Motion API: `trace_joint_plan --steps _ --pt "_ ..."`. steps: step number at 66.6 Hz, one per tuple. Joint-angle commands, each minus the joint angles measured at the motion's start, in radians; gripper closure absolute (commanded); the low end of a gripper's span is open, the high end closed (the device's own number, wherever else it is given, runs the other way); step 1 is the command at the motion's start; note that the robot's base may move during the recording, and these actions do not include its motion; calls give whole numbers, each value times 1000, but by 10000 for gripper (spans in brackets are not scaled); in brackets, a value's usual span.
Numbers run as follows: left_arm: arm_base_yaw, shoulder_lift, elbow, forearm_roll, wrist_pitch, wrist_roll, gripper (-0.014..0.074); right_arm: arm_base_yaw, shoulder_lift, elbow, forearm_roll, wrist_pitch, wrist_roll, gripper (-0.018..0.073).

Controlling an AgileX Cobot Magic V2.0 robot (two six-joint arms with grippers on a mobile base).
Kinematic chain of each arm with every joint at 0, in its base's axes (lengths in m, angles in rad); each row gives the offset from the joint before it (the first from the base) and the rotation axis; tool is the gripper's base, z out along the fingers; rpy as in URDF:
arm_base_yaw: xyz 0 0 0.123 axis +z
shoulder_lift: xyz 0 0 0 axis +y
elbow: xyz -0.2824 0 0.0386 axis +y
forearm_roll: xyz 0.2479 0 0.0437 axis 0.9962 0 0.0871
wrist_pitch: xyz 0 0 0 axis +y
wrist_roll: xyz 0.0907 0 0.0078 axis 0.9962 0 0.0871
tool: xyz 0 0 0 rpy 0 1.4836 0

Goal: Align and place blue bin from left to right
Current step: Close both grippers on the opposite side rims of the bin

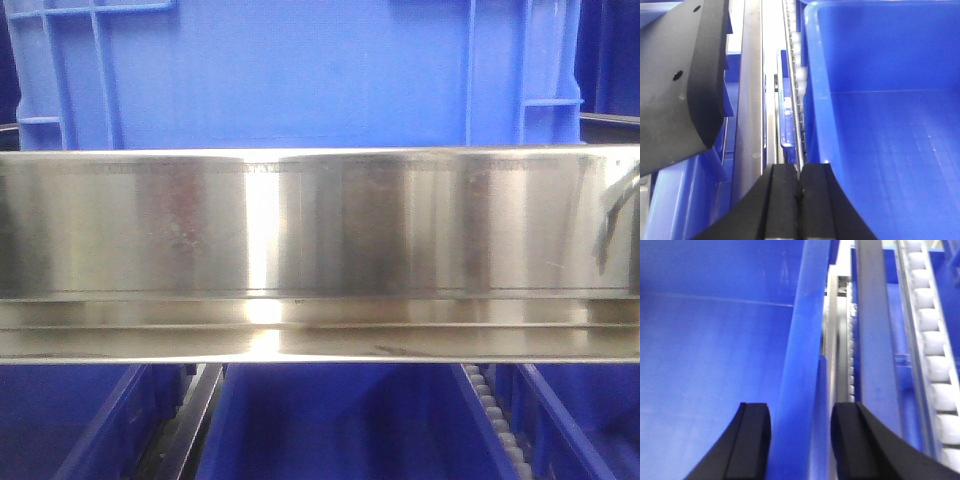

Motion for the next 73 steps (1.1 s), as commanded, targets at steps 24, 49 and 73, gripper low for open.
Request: trace_joint_plan --steps 24,49,73 --pt "-7 46 -9 -1 -53 -7 326 -9 -3 -11 -62 2 14 636" --pt "-36 69 -11 -41 -123 -7 279 -9 -3 -11 -62 -12 14 636" --pt "-72 125 -27 44 -119 -52 279 -9 -3 -11 -62 -12 14 636"
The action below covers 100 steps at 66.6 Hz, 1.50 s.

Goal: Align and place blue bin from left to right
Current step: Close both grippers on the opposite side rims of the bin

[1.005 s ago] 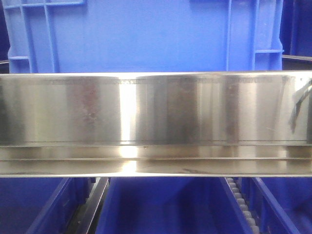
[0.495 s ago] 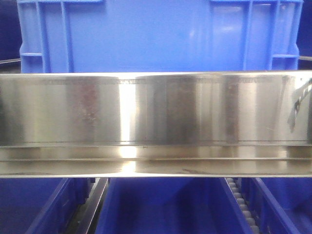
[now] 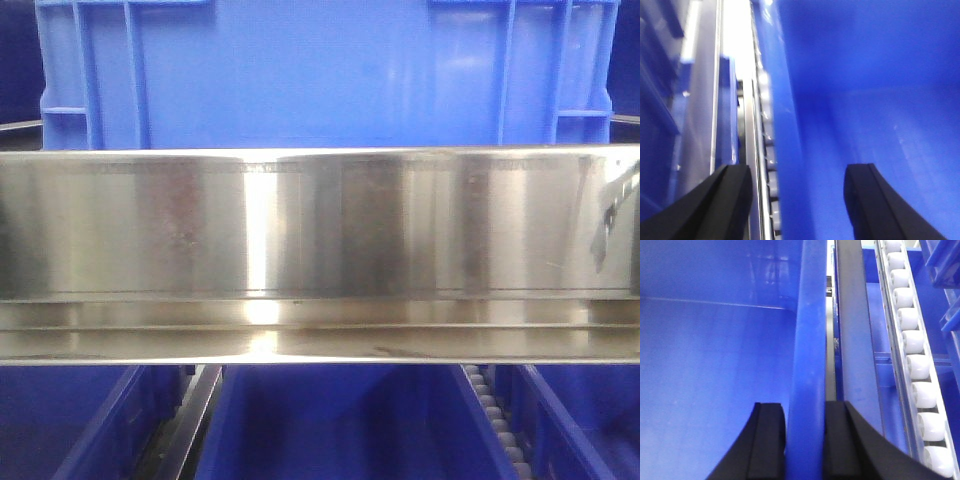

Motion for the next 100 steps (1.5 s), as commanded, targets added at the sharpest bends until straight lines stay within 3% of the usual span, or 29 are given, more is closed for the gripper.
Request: trace_joint_plan --steps 1,13,27,61,73,86,100 --pt "-4 -5 -10 40 -10 -40 279 -7 -5 -9 -21 -17 -5 636" --pt "-6 -5 -10 61 -7 -62 279 -7 -5 -9 -21 -26 -5 636" --pt "-8 12 -10 23 -5 -66 279 -7 -5 -9 -21 -32 -5 636" --pt "-8 28 -10 17 -3 -66 290 -7 -5 -9 -21 -33 -5 636" --pt "-8 28 -10 15 -1 -66 401 -7 -5 -9 -21 -34 -5 636" --pt "-8 28 -10 -39 9 -66 709 -7 -5 -9 -21 -34 -5 636" --pt "-14 28 -10 -30 17 -70 707 -7 -5 -9 -21 -35 28 636"
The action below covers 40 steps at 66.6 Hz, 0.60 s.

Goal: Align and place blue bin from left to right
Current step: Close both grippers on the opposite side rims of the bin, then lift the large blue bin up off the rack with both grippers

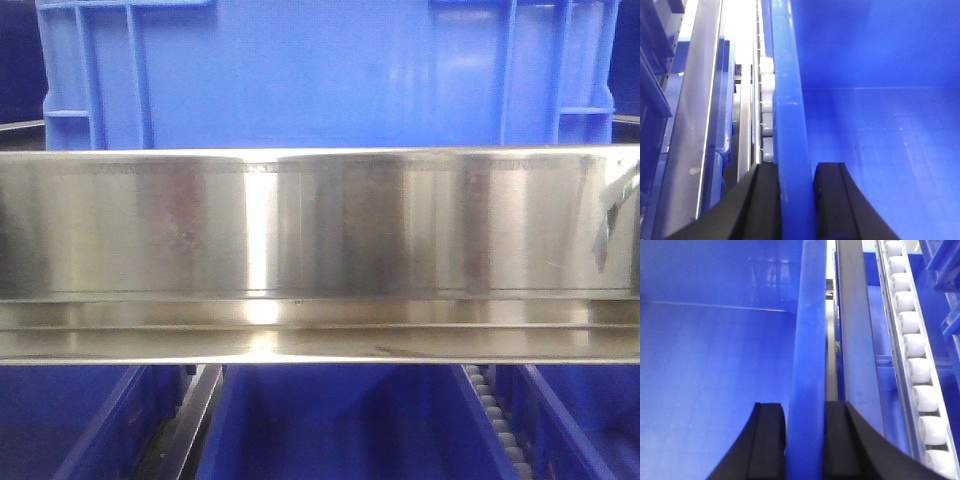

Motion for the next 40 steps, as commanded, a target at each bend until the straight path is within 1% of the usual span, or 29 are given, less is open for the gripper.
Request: trace_joint_plan --steps 1,11,19,27,40 --pt "-12 2 -7 -13 15 1 707 -7 -5 -9 -21 -21 21 636" --pt "-16 0 -40 -11 47 1 707 -7 -11 -9 -21 -15 36 636" --pt "-16 0 -101 -9 75 1 707 -7 -24 -9 -21 -3 41 636" --pt "-16 0 -156 -9 127 1 707 -7 -41 -9 -21 -3 54 636" --pt "-16 -6 -179 -9 157 1 707 -3 -80 -9 -21 -15 77 636"
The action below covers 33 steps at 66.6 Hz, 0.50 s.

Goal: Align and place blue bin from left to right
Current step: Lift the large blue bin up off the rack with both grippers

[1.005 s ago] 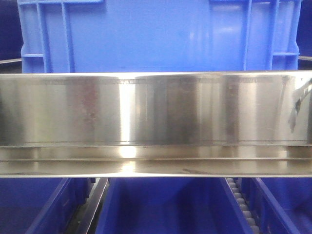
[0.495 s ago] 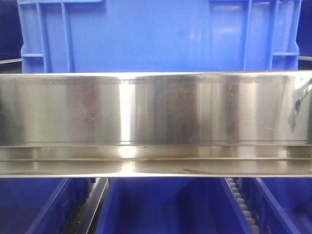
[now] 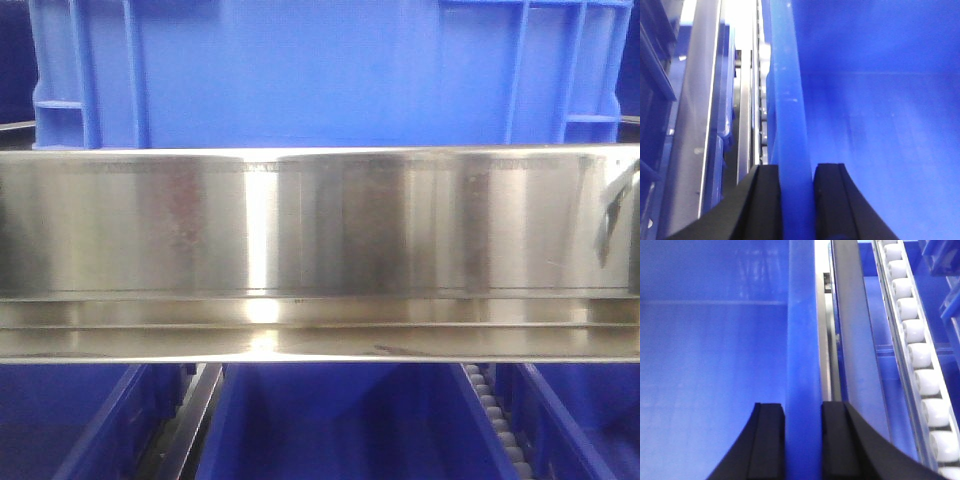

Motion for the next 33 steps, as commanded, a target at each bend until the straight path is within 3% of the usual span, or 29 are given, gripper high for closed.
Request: trace_joint_plan --steps 1,33 --pt "-8 -24 -26 -2 -25 4 707 -3 -53 -11 -29 -45 16 636" --pt "-25 -118 -26 49 70 -18 707 31 -134 -11 -30 -33 52 637"
